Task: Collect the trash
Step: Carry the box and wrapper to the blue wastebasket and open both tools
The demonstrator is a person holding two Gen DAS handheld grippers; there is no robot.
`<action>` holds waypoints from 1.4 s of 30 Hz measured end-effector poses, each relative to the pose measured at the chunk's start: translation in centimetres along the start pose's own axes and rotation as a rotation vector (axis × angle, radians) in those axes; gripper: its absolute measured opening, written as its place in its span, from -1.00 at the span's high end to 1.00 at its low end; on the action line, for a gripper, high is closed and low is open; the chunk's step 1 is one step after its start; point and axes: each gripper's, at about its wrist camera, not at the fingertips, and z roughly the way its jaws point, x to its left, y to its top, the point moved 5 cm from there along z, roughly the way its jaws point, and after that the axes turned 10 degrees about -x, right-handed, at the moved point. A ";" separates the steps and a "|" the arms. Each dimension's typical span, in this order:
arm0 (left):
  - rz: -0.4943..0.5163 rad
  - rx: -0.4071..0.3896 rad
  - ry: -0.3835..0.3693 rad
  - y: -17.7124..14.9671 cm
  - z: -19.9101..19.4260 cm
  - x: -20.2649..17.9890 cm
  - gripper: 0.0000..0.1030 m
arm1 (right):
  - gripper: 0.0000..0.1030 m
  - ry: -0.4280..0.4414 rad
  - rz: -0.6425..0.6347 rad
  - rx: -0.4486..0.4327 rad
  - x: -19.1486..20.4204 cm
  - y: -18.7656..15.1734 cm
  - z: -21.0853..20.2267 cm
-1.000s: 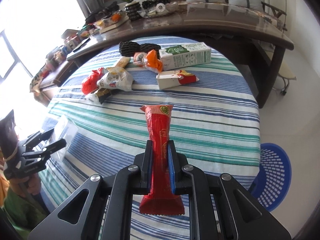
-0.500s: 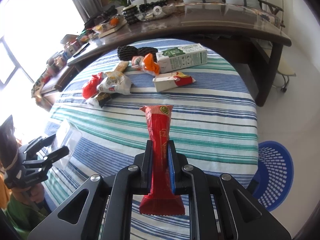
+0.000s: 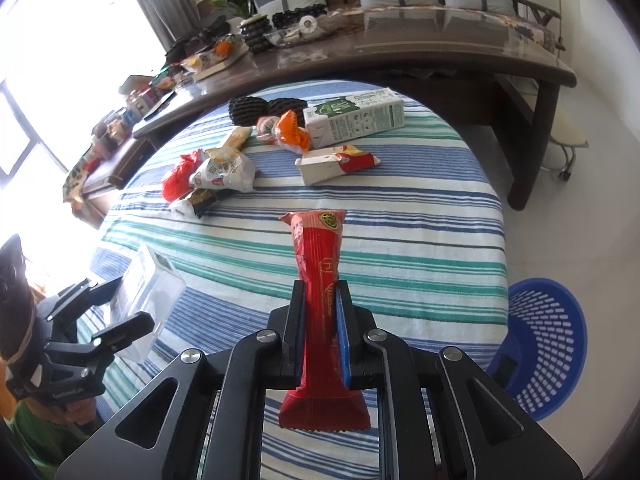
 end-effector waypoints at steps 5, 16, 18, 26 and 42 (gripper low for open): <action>0.009 -0.003 -0.050 1.2 0.3 -2.7 -0.18 | 0.75 -0.003 0.042 -0.027 -1.3 0.3 -1.0; 0.082 0.013 -0.208 4.7 3.6 -13.4 -0.18 | 0.75 -0.186 0.085 -0.083 -11.5 2.3 -6.9; 0.099 0.024 -0.231 5.0 5.0 -15.8 -0.18 | 0.75 -0.228 0.092 -0.076 -14.1 2.2 -7.8; 0.102 0.090 -0.315 5.2 12.0 -23.6 -0.18 | 0.75 -0.304 0.206 -0.075 -23.7 -1.2 -8.6; 0.164 0.178 -0.313 1.4 21.5 -29.9 -0.18 | 0.75 -0.315 0.384 -0.069 -32.7 -4.5 -8.3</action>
